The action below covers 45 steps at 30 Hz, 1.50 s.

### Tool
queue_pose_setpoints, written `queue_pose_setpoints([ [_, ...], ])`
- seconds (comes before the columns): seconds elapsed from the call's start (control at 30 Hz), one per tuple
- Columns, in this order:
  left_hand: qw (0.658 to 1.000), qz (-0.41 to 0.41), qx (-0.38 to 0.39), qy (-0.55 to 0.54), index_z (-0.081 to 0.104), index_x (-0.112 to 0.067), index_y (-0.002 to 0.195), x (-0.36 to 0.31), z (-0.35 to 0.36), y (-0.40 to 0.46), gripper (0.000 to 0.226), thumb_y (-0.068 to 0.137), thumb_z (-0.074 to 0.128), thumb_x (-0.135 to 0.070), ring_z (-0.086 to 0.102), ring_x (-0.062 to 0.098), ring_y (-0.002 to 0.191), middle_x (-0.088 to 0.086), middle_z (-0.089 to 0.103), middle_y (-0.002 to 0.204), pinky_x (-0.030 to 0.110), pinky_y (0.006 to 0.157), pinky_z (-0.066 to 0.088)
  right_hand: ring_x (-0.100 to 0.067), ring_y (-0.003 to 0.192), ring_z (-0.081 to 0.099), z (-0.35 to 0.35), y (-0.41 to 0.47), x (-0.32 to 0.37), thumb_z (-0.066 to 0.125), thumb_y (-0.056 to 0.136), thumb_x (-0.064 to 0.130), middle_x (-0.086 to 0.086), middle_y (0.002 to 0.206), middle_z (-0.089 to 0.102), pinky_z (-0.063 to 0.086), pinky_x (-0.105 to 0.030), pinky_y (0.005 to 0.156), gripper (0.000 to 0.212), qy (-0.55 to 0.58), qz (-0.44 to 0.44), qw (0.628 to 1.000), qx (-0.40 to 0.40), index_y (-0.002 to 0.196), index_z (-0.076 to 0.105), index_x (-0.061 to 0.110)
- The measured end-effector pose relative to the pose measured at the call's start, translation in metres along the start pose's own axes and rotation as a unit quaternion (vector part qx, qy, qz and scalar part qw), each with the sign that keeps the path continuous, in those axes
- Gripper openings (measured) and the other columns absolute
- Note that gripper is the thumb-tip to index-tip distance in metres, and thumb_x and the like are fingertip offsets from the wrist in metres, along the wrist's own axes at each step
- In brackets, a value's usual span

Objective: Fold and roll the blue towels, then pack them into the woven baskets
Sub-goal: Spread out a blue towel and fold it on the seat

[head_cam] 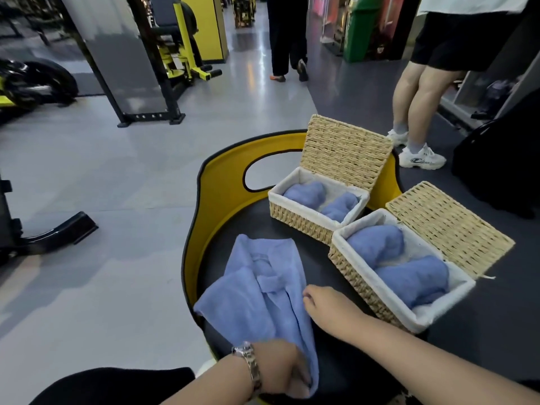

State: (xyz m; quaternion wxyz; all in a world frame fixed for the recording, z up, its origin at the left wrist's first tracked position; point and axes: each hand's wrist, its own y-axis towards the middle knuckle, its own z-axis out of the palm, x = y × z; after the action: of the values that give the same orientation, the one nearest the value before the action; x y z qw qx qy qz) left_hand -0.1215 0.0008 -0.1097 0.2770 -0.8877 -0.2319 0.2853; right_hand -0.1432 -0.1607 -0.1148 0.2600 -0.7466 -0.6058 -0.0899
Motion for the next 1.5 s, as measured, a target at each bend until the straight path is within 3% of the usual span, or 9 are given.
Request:
queue_pose_setpoints([
  [0.13, 0.961, -0.082, -0.257, 0.065, 0.066, -0.02, 0.098, 0.029, -0.03, 0.002, 0.025, 0.094, 0.045, -0.032, 0.061, 0.023, 0.09, 0.003, 0.068, 0.098, 0.029, 0.066, 0.04, -0.027, 0.105, 0.059, 0.004, 0.006, -0.001, 0.061, 0.085, 0.039, -0.006, 0.111, 0.063, 0.047, -0.034, 0.08, 0.044, -0.04, 0.002, 0.999, 0.02, 0.12, 0.049, 0.015],
  [0.23, 0.919, -0.159, -0.352, 0.086, 0.054, -0.029, 0.122, 0.062, -0.043, 0.01, 0.032, 0.091, 0.048, -0.026, 0.05, 0.02, 0.109, -0.007, 0.058, 0.12, 0.03, 0.083, 0.039, -0.032, 0.101, 0.059, 0.01, 0.008, -0.003, 0.054, 0.085, 0.02, -0.011, 0.11, 0.063, 0.046, -0.035, 0.075, 0.037, -0.059, -0.012, 0.998, 0.023, 0.121, 0.046, 0.013],
  [0.47, 0.919, -0.241, -0.257, 0.175, 0.062, -0.024, 0.11, 0.075, -0.05, 0.013, 0.028, 0.093, 0.044, -0.038, 0.049, 0.026, 0.108, 0.002, 0.059, 0.114, 0.036, 0.092, 0.033, -0.029, 0.061, 0.059, -0.019, 0.018, -0.008, 0.071, 0.057, 0.005, -0.006, 0.065, 0.057, 0.043, -0.034, 0.051, 0.024, -0.237, -0.059, 0.959, -0.144, 0.073, 0.056, 0.015],
  [0.6, 0.973, -0.128, -0.099, 0.164, 0.069, -0.025, 0.1, 0.058, -0.054, -0.002, 0.027, 0.086, 0.051, -0.039, 0.052, 0.028, 0.103, 0.004, 0.057, 0.113, 0.034, 0.085, 0.04, -0.026, 0.11, 0.053, -0.023, 0.017, -0.016, 0.049, 0.088, 0.013, -0.008, 0.115, 0.056, 0.039, -0.032, 0.088, 0.022, -0.339, 0.038, 0.939, -0.045, 0.109, 0.058, 0.016],
  [0.7, 0.991, -0.102, 0.068, -0.057, 0.071, -0.021, 0.087, 0.052, -0.067, -0.017, 0.038, 0.09, 0.049, -0.052, 0.06, 0.018, 0.082, 0.003, 0.068, 0.089, 0.027, 0.078, 0.045, -0.026, 0.113, 0.049, -0.016, 0.017, -0.014, 0.048, 0.093, 0.025, -0.009, 0.12, 0.05, 0.039, -0.034, 0.091, 0.023, -0.301, 0.045, 0.951, -0.056, 0.114, 0.052, 0.015],
  [0.97, 0.973, -0.167, -0.16, 0.028, 0.05, -0.029, 0.119, 0.067, -0.042, 0.01, 0.045, 0.083, 0.055, -0.056, 0.061, 0.021, 0.102, -0.002, 0.061, 0.115, 0.031, 0.078, 0.047, -0.024, 0.103, 0.062, -0.013, 0.019, -0.02, 0.048, 0.09, 0.003, -0.007, 0.114, 0.058, 0.047, -0.029, 0.076, 0.022, -0.269, 0.065, 0.961, -0.015, 0.109, 0.055, 0.012],
  [1.2, 0.914, -0.203, -0.323, 0.14, 0.054, -0.017, 0.098, 0.071, -0.062, 0.011, 0.015, 0.088, 0.045, -0.025, 0.058, 0.029, 0.097, 0.005, 0.064, 0.103, 0.032, 0.066, 0.033, -0.029, 0.076, 0.055, -0.029, 0.037, -0.019, 0.054, 0.089, 0.006, -0.013, 0.088, 0.053, 0.044, -0.034, 0.066, 0.018, -0.158, 0.01, 0.964, -0.213, 0.097, 0.039, 0.01],
  [1.37, 0.948, -0.288, -0.118, 0.069, 0.046, -0.008, 0.119, 0.093, -0.073, -0.011, 0.04, 0.085, 0.051, -0.029, 0.064, 0.028, 0.098, 0.009, 0.065, 0.11, 0.029, 0.07, 0.044, -0.033, 0.122, 0.042, -0.02, 0.039, -0.021, 0.038, 0.093, 0.02, -0.013, 0.132, 0.045, 0.038, -0.044, 0.101, 0.033, -0.217, 0.001, 0.96, -0.178, 0.123, 0.049, 0.012],
  [1.5, 0.916, -0.28, -0.268, 0.106, 0.043, -0.018, 0.12, 0.09, -0.064, -0.002, 0.047, 0.089, 0.048, -0.053, 0.059, 0.027, 0.101, 0.006, 0.063, 0.111, 0.034, 0.074, 0.045, -0.025, 0.107, 0.058, -0.012, 0.023, -0.021, 0.042, 0.099, 0.028, -0.01, 0.121, 0.057, 0.045, -0.034, 0.085, 0.037, -0.253, 0.063, 0.964, -0.044, 0.13, 0.039, 0.008],
])
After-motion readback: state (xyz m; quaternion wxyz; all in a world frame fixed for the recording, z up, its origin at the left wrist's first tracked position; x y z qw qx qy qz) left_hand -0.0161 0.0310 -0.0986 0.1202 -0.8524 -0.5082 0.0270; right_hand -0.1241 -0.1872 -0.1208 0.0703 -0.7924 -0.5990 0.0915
